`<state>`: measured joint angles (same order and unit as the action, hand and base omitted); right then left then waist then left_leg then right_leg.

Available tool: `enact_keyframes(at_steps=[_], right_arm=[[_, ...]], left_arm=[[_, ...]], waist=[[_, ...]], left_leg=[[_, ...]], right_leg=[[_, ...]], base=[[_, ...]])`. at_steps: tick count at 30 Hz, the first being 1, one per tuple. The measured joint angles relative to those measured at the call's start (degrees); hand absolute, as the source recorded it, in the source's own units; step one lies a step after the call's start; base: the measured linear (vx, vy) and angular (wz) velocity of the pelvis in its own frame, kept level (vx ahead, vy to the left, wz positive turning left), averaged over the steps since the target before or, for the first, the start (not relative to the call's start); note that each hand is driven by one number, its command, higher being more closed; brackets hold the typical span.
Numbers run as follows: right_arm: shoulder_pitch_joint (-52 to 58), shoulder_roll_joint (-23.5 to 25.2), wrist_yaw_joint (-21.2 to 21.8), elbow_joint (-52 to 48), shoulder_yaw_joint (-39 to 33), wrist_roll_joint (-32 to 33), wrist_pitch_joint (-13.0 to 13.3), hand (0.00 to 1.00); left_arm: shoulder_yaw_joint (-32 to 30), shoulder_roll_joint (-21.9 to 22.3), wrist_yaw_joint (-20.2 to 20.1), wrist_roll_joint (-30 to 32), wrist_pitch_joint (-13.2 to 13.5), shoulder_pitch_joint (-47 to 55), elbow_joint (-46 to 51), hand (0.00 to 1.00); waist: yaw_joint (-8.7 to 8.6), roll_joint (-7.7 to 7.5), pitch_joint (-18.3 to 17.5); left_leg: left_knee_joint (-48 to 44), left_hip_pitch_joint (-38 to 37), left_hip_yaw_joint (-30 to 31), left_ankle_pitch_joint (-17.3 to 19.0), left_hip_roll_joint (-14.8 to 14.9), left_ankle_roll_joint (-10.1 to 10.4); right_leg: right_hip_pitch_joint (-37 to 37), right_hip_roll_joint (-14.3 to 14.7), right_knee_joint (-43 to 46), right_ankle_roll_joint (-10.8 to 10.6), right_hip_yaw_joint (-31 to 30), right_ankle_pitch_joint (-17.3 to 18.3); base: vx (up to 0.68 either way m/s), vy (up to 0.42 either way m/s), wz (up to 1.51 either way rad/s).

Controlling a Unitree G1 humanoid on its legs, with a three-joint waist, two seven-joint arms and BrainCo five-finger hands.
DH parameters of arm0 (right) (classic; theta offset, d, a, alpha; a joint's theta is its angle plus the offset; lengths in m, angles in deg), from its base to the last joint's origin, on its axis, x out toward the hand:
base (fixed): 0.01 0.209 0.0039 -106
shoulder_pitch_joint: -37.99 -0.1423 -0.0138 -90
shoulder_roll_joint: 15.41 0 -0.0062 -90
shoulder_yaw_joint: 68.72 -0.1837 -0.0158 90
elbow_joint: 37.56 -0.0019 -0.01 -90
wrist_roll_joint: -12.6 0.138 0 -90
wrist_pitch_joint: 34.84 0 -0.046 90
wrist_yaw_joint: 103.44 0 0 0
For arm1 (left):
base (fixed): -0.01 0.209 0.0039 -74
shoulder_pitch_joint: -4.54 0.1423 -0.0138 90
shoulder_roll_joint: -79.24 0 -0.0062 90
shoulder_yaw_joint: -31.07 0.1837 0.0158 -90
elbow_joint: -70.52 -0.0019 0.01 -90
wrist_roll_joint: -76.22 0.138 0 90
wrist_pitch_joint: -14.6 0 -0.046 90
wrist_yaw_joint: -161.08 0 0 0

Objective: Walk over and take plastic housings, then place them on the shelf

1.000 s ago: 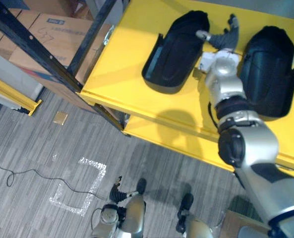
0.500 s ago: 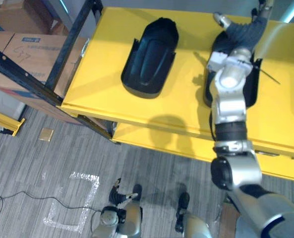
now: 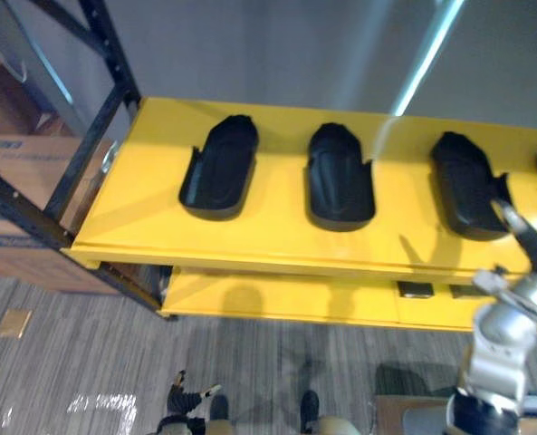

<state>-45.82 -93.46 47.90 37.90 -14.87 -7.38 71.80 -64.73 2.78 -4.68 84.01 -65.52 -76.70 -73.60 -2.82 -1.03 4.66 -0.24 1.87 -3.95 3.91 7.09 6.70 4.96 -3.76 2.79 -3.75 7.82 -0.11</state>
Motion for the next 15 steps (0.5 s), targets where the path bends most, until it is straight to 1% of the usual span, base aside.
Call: enact_keyframes(at_steps=[1,2,3,4,5,6,7,8,9,10,11,12,13,14,15], right_arm=[[1.4,0.81,-0.4,1.83,-0.96,0.03,0.41,0.0],[3.68,2.23,-0.88,7.1,-2.74,0.23,0.69,0.0],[4.79,3.1,-1.46,12.26,-3.82,1.75,0.73,0.0],[6.13,4.36,-1.59,20.77,-5.59,3.8,0.66,0.0],[6.46,4.9,-1.59,25.37,-6.54,5.45,0.64,0.0],[6.54,5.93,-1.43,34.33,-7.87,9.62,0.38,0.0],[6.83,6.83,-1.22,43.21,-9.07,15.22,-0.23,0.0],[7.01,7.29,-1.09,47.14,-9.42,16.98,-0.7,0.0],[7.33,7.86,0.26,54.17,-9.66,20.44,-2.04,0.0],[7.39,8.21,2.28,60.36,-9.33,21.98,-3.39,0.0],[7.48,8.23,3.16,62.99,-9.0,22.52,-3.99,0.0],[7.62,8.56,5.51,67.47,-8.45,22.82,-4.9,0.0],[7.33,8.99,8.63,70.64,-8.31,23.9,-6.22,0.0],[7.26,9.21,10.32,71.93,-8.44,24.63,-6.88,0.0],[7.05,9.45,13.04,74.45,-8.88,25.93,-7.96,0.0]], left_arm=[[-0.2,0.12,0.13,0.03,-0.01,0.16,-0.37,0.0],[-0.37,0.42,0.35,0.02,-0.02,0.43,-1.17,0.0],[-0.36,0.64,0.48,0.02,-0.04,0.44,-1.4,0.0],[-0.3,0.87,0.53,0.03,-0.04,0.45,-1.81,0.0],[-0.3,0.95,0.55,0.02,-0.04,0.4,-2.01,0.0],[-0.31,1.05,0.61,0.0,-0.05,0.38,-2.46,0.0],[-0.32,1.13,0.66,-0.06,-0.09,0.33,-3.11,0.0],[-0.3,1.15,0.66,-0.05,-0.11,0.32,-3.38,0.0],[-0.29,1.2,0.66,-0.07,-0.2,0.34,-3.54,0.0],[-0.3,1.18,0.66,-0.11,-0.31,0.4,-3.62,0.0],[-0.3,1.18,0.66,-0.11,-0.35,0.52,-3.83,0.0],[-0.33,1.16,0.63,-0.12,-0.45,0.48,-4.09,0.0],[-0.32,1.18,0.51,-0.16,-0.52,0.29,-4.17,0.0],[-0.31,1.18,0.28,-0.31,-0.53,0.21,-4.17,0.0],[-0.32,1.21,0.12,-0.51,-0.59,0.19,-4.21,0.0]], waist=[[-0.33,0.1,-0.51],[-1.06,0.25,-1.56],[-1.15,0.29,-1.84],[-1.21,0.49,-2.47],[-1.2,0.58,-2.65],[-1.2,0.99,-2.93],[-1.22,1.64,-3.29],[-1.22,1.86,-3.43],[-1.21,2.18,-3.62],[-1.17,2.73,-3.85],[-1.15,2.96,-4.0],[-1.05,3.1,-4.09],[-1.08,3.05,-4.12],[-1.1,2.9,-4.21],[-1.1,2.43,-4.35]], left_leg=[[-0.02,-0.14,-0.22,0.1,0.08,0.07],[0.0,-0.3,-0.86,0.15,0.11,0.14],[0.05,-0.76,-1.47,0.24,0.16,0.21],[-0.02,-0.88,-1.86,0.46,0.22,0.15],[-0.01,-0.89,-2.18,0.53,0.24,0.13],[0.0,-0.89,-2.82,0.77,0.27,0.12],[0.0,-0.93,-2.99,0.95,0.29,0.1],[0.03,-0.99,-3.03,0.97,0.32,0.09],[0.06,-1.39,-3.15,0.99,0.36,0.08],[0.1,-2.05,-3.59,1.03,0.37,0.12],[0.09,-2.26,-4.06,1.27,0.39,0.15],[0.1,-3.24,-4.66,1.56,0.39,0.11],[0.15,-3.86,-4.68,1.83,0.37,0.12],[0.1,-3.98,-4.68,2.0,0.37,0.05],[0.09,-4.17,-4.66,2.11,0.35,0.06]], right_leg=[[-0.08,0.06,-0.1,-0.03,-0.15,0.01],[-0.14,0.11,-0.28,-0.11,-0.2,-0.03],[-0.21,0.17,-0.29,-0.15,-0.58,-0.05],[-0.08,0.28,-0.4,-0.2,-1.28,-0.05],[-0.04,0.31,-0.47,-0.23,-1.54,-0.06],[-0.02,0.34,-0.54,-0.25,-1.74,-0.07],[0.01,0.35,-0.66,-0.3,-1.86,-0.11],[0.01,0.33,-0.73,-0.33,-1.9,-0.13],[-0.1,0.32,-0.86,-0.38,-2.08,-0.2],[-0.48,0.38,-0.86,-0.49,-2.78,-0.33],[-0.69,0.46,-0.86,-0.51,-3.19,-0.36],[-1.42,0.49,-1.04,-0.52,-3.54,-0.36],[-2.27,0.5,-1.49,-0.58,-3.53,-0.39],[-2.5,0.49,-1.62,-0.6,-3.51,-0.41],[-3.0,0.42,-2.13,-0.75,-3.44,-0.5]], base=[[0.0,-0.013,-0.19],[0.0,-0.003,-0.17],[0.0,-0.003,-0.25],[0.0,0.003,-0.25],[-0.01,0.003,-0.22],[0.0,0.007,-0.14],[0.01,0.004,-0.1],[0.05,0.0,-0.07],[0.07,0.001,-0.13],[0.07,0.006,-0.17],[0.05,0.018,-0.27],[0.02,0.021,-0.19],[0.02,0.022,-0.13],[0.0,0.0,0.0],[0.0,0.0,0.0]])
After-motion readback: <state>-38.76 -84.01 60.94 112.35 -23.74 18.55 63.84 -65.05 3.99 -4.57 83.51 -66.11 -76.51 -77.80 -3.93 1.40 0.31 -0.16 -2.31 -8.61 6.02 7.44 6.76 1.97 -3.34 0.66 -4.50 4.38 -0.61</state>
